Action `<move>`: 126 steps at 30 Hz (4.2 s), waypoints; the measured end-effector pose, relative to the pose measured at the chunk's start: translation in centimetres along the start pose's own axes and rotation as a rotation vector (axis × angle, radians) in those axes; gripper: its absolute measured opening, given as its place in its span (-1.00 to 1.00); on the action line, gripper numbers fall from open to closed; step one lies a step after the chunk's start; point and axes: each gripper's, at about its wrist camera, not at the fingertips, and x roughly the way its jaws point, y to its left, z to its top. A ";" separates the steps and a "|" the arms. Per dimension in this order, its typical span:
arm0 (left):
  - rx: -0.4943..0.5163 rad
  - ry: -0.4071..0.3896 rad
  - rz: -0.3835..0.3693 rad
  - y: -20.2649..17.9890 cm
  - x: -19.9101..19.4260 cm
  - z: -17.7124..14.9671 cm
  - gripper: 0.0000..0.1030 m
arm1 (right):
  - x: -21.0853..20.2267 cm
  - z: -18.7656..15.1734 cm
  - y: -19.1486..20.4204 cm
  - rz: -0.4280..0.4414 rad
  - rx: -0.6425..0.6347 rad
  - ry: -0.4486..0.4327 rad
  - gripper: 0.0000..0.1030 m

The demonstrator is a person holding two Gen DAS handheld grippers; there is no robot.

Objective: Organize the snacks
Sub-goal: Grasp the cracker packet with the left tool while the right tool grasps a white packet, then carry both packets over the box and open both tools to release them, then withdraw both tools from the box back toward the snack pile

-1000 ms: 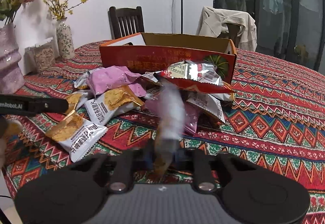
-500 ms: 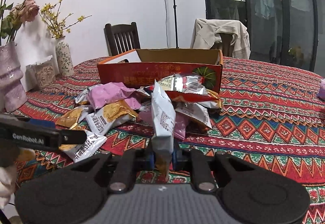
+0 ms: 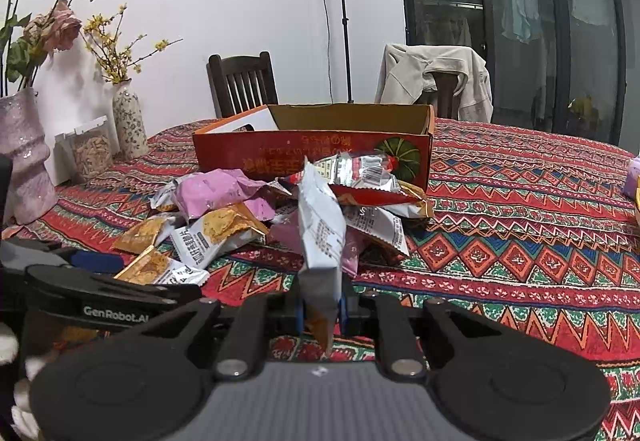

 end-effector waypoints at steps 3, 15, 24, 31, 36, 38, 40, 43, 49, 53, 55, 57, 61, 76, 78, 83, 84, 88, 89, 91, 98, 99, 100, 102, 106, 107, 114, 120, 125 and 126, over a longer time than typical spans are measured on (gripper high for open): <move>0.008 -0.014 -0.009 -0.2 -0.5 -0.1 0.49 | -0.1 -0.1 0.0 0.004 0.003 -0.002 -0.71; -0.006 -0.036 -0.065 0.3 -2.0 -0.2 0.26 | -1.4 -0.1 0.5 -0.001 -0.003 -0.027 -0.71; -0.008 -0.103 -0.094 0.7 -4.0 1.1 0.26 | -2.5 1.0 0.9 -0.025 -0.018 -0.070 -0.71; -0.010 -0.160 -0.103 1.1 -4.7 3.4 0.26 | -2.6 2.7 1.2 -0.045 -0.033 -0.098 -0.71; -0.014 -0.188 -0.105 1.7 -4.5 5.5 0.26 | -2.4 4.5 1.1 -0.056 -0.038 -0.124 -0.71; -0.015 -0.197 -0.103 1.9 -4.3 6.2 0.26 | -2.2 5.3 1.0 -0.062 -0.040 -0.133 -0.71; -0.019 -0.201 -0.103 2.2 -3.9 7.2 0.26 | -1.8 6.2 0.9 -0.066 -0.041 -0.139 -0.71; -0.025 -0.203 -0.104 2.6 -3.2 8.6 0.26 | -1.0 7.5 0.8 -0.073 -0.044 -0.145 -0.71; -0.025 -0.218 -0.104 3.1 -1.7 11.5 0.26 | 0.6 10.2 0.4 -0.085 -0.045 -0.161 -0.71; -0.029 -0.228 -0.104 3.5 -0.7 13.7 0.26 | 2.2 12.1 0.0 -0.092 -0.042 -0.159 -0.71; -0.031 -0.235 -0.102 3.7 -0.1 14.9 0.26 | 3.2 13.2 -0.4 -0.096 -0.039 -0.158 -0.71; -0.031 -0.245 -0.097 3.9 0.5 16.0 0.26 | 4.0 14.2 -0.7 -0.102 -0.037 -0.158 -0.71; -0.035 -0.256 -0.094 4.1 2.0 18.4 0.26 | 6.1 16.3 -1.5 -0.113 -0.034 -0.152 -0.71; -0.098 -0.228 -0.064 4.9 10.4 24.1 0.26 | 15.6 21.2 -3.8 -0.141 -0.010 -0.089 -0.71; -0.105 -0.211 -0.053 5.3 11.6 23.9 0.26 | 16.4 21.1 -4.3 -0.150 -0.005 -0.080 -0.71; -0.108 -0.182 -0.035 5.8 13.4 23.2 0.25 | 18.0 20.5 -5.0 -0.151 -0.001 -0.037 -0.71; -0.106 -0.180 -0.034 5.8 13.5 23.1 0.25 | 18.2 20.4 -5.1 -0.152 -0.002 -0.030 -0.71; -0.100 -0.165 -0.035 5.9 14.3 22.9 0.26 | 19.0 20.0 -5.3 -0.157 -0.004 -0.005 -0.71; -0.099 -0.160 -0.037 5.9 14.4 22.8 0.32 | 19.1 19.9 -5.3 -0.159 -0.004 0.002 -0.71; -0.112 -0.152 -0.033 6.0 14.5 22.7 0.47 | 19.3 19.8 -5.4 -0.165 -0.006 0.014 -0.67; -0.180 -0.163 -0.020 7.3 14.2 22.9 1.00 | 19.0 19.6 -5.8 -0.181 0.002 -0.005 0.97; -0.186 -0.160 -0.020 7.4 14.2 22.9 1.00 | 18.9 19.7 -5.8 -0.180 0.003 -0.006 0.99; -0.187 -0.158 -0.018 7.4 14.2 22.9 1.00 | 18.8 19.7 -5.9 -0.181 0.004 -0.004 1.00; -0.185 -0.158 -0.015 7.4 14.2 22.9 1.00 | 18.8 19.7 -6.0 -0.184 0.006 -0.005 1.00; -0.180 -0.158 -0.015 7.2 14.1 23.0 1.00 | 18.7 19.7 -6.2 -0.188 0.014 -0.001 1.00; -0.178 -0.157 -0.014 7.2 14.1 23.0 1.00 | 18.7 19.6 -6.2 -0.189 0.016 0.000 1.00; -0.168 -0.166 -0.017 6.8 13.6 23.2 1.00 | 18.4 19.9 -6.2 -0.192 0.029 -0.008 1.00; -0.147 -0.202 -0.023 6.4 11.5 23.3 1.00 | 16.9 20.3 -5.9 -0.192 0.022 -0.029 1.00; -0.143 -0.240 -0.021 6.6 8.8 23.4 1.00 | 14.4 20.4 -5.6 -0.196 0.020 -0.074 1.00; -0.143 -0.242 -0.022 6.6 8.3 23.3 1.00 | 13.9 20.4 -5.4 -0.198 0.016 -0.082 1.00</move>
